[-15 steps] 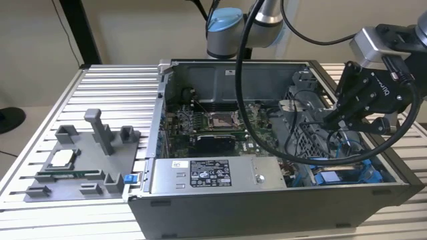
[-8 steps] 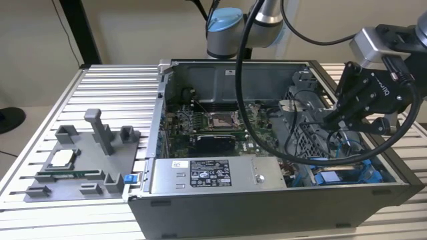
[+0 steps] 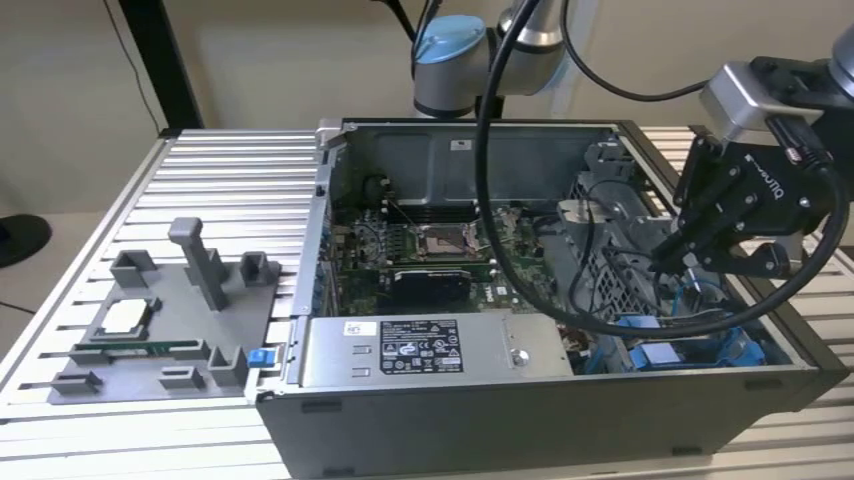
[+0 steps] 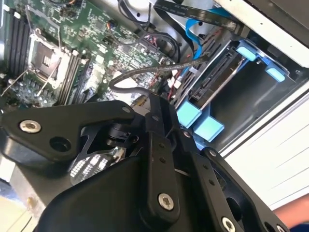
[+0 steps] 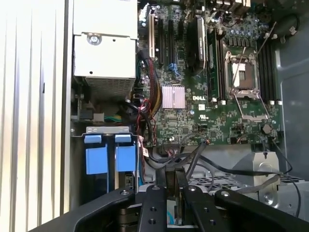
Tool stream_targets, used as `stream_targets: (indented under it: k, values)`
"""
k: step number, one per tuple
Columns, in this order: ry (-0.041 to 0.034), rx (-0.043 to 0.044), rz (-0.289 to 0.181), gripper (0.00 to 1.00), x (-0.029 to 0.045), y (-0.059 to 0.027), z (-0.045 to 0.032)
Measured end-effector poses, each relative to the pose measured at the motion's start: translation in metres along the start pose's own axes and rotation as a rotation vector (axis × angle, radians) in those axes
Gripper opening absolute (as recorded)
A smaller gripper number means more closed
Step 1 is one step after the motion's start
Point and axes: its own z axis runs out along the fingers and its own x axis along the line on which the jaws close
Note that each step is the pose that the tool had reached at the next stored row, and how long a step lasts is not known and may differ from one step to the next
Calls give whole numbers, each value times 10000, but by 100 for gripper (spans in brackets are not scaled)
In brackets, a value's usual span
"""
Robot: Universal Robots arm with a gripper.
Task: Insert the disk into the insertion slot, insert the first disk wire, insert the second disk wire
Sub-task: 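Insert the first disk wire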
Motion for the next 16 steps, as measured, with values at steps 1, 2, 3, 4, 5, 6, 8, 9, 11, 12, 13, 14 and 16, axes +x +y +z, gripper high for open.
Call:
stream_targets:
  k: [1,2,3,4,5,6,8,9,11,12,13,14,16]
  values:
    - [74,5,11,0,1,-3,2]
    - [156,11,24,0,3,-6,4]
    - [240,16,37,0,5,-8,6]
    - [329,22,51,0,8,-10,8]
    - [422,28,66,0,10,-12,10]
    - [507,33,78,0,12,-15,11]
    - [700,45,109,0,17,-18,15]
    - [791,51,124,0,19,-20,16]
    - [972,63,152,0,24,-25,19]
    - [1058,69,165,0,26,-27,21]
    - [1151,75,179,0,28,-30,22]
    - [1239,81,193,0,30,-32,24]
    - [1417,94,220,0,33,-39,29]
